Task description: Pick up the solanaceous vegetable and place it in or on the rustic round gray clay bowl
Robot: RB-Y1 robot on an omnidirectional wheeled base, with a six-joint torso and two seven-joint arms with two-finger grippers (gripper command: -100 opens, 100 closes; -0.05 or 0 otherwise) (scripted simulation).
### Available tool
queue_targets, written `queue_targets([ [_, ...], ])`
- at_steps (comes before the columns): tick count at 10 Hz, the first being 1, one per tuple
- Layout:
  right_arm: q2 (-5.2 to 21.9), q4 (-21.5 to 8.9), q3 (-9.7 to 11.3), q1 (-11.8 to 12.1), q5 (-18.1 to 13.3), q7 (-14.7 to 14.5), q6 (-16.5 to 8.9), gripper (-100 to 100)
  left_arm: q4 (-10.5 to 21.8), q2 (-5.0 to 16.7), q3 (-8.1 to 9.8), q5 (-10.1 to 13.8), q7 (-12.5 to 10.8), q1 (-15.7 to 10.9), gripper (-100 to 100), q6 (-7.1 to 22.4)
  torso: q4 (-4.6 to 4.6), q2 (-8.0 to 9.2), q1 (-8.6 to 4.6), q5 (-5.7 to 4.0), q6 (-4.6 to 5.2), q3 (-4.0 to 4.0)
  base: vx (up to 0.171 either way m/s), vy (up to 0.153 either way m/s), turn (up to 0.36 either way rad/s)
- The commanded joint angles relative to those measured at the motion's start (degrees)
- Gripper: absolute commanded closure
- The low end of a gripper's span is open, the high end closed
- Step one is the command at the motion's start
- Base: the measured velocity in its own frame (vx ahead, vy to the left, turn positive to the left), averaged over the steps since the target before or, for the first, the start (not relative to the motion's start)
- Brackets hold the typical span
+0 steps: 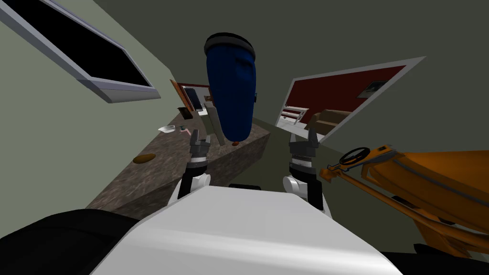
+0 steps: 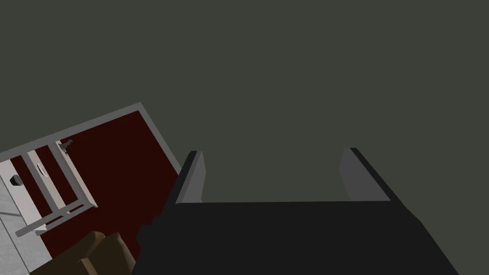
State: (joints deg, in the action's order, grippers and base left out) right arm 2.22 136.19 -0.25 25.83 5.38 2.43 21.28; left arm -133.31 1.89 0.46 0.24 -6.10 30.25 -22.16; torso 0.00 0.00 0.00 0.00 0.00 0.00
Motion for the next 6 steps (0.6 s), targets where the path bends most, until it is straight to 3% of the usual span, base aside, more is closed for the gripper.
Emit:
queue_targets([
  [1, 0.00, 0.00, 0.00, 0.00, 0.00, 0.00, 0.00, 0, -0.51, 2.33, 0.58, 1.04, 1.07, -0.77, -100, 1.96, 0.00, 0.00, 0.00, 0.00, 0.00, 0.00, -0.041, -0.020, 0.009],
  [6, -0.01, 0.00, 0.01, -0.01, 0.00, 0.00, 0.00, 0, -1.56, 7.33, 2.78, 4.92, 3.19, -3.14, -100, 9.01, 0.07, 0.29, -0.22, -0.05, 0.01, 0.17, -0.081, -0.049, 0.007],
])
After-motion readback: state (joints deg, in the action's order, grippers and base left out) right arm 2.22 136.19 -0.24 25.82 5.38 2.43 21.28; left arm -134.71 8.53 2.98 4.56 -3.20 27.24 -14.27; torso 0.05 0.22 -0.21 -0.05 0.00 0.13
